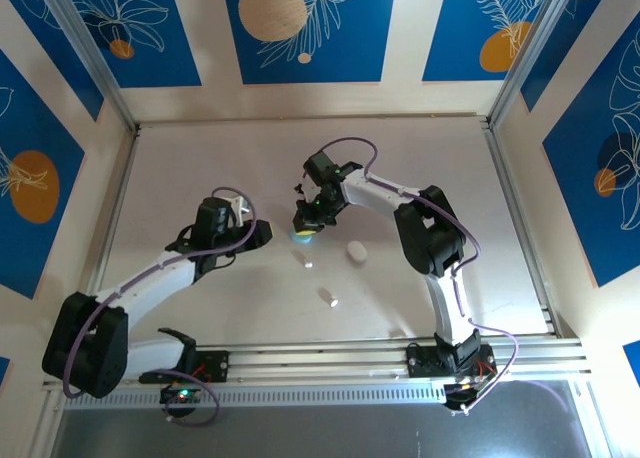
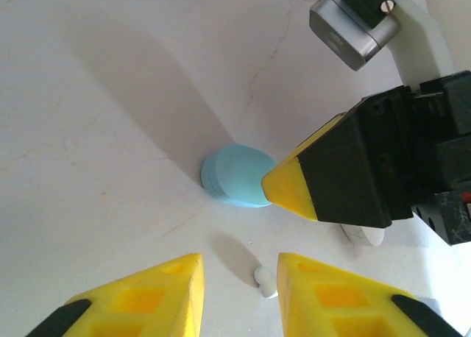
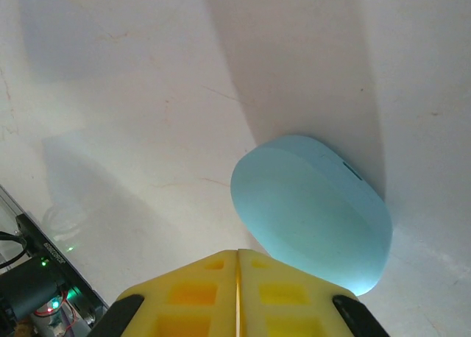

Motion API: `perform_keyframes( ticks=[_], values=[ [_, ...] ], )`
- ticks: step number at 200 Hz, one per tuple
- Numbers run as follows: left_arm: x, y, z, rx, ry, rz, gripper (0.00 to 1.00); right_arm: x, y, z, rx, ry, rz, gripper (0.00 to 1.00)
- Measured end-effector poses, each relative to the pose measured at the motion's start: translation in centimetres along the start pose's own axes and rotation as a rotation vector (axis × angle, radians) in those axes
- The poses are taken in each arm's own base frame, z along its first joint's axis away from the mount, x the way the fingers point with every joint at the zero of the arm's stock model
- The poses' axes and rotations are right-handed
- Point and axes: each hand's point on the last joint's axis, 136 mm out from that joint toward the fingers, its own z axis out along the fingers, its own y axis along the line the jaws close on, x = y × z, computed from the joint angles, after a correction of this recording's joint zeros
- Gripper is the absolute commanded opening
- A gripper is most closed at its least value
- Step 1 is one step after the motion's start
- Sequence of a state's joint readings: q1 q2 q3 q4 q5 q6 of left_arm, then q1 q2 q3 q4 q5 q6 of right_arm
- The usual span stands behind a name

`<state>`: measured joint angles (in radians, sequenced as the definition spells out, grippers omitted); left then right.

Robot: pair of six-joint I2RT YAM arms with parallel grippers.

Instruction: Insert the wireless bluetooth earbuds into the charging case

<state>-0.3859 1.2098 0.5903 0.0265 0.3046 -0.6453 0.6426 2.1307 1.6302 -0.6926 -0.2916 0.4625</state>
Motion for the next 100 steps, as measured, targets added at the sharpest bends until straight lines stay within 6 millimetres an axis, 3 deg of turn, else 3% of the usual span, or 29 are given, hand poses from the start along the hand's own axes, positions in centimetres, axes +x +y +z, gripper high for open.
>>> perform_keyframes(
  ticks=[44, 100],
  values=[
    [0.3, 0.0, -0.4, -0.006, 0.008, -0.003, 0.33, 0.5, -1.1, 1.6, 0.004, 0.043, 0.033, 0.09],
    [0.3, -0.1, -0.8, -0.005, 0.007, -0.003, 0.35, 0.4, -0.9, 1.5, 0.007, 0.034, 0.029, 0.09]
  ],
)
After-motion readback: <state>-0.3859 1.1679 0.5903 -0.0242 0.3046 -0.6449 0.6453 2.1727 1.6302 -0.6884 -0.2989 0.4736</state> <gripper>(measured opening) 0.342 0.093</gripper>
